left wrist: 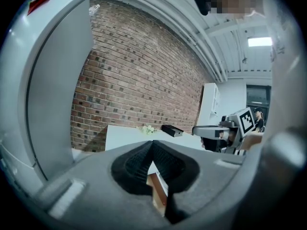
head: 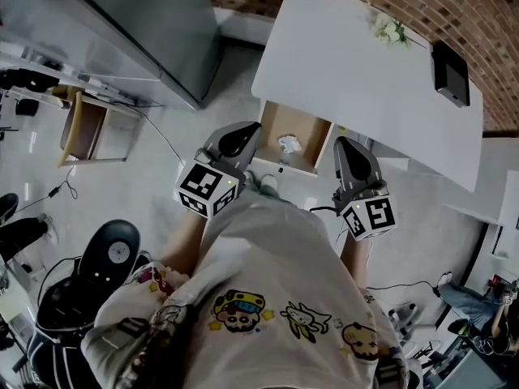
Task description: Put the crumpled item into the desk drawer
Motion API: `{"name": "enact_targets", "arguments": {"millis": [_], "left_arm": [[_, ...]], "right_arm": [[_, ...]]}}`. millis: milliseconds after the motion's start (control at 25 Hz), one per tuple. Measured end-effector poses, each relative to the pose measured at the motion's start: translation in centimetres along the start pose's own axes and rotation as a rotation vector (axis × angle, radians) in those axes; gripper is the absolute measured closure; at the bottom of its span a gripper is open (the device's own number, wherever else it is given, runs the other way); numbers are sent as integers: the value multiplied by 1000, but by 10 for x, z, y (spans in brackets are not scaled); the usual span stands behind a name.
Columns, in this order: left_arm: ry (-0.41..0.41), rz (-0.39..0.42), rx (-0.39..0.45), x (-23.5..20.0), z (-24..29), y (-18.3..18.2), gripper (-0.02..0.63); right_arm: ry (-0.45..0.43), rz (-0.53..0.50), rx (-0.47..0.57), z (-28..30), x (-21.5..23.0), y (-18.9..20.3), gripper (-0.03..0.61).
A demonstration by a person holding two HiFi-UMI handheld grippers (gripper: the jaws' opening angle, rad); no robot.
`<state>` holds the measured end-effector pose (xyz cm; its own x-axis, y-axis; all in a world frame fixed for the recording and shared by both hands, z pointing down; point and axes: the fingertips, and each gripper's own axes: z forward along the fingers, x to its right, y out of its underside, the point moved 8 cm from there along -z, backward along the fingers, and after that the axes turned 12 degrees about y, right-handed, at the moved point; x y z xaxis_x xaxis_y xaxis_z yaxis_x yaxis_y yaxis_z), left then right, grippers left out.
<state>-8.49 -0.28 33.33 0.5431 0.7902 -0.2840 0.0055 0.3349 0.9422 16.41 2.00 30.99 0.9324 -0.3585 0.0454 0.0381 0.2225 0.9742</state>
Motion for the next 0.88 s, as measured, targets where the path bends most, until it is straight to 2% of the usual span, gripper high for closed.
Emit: {"name": "enact_targets", "arguments": {"millis": [400, 680, 880], "left_arm": [[-4, 6, 1, 2, 0, 0, 614], [54, 44, -23, 6, 6, -3, 614], [49, 50, -11, 7, 1, -2, 614]], "right_arm": [[1, 19, -7, 0, 2, 3, 569], [-11, 25, -5, -2, 3, 4, 569], [-4, 29, -3, -5, 2, 3, 569]]}}
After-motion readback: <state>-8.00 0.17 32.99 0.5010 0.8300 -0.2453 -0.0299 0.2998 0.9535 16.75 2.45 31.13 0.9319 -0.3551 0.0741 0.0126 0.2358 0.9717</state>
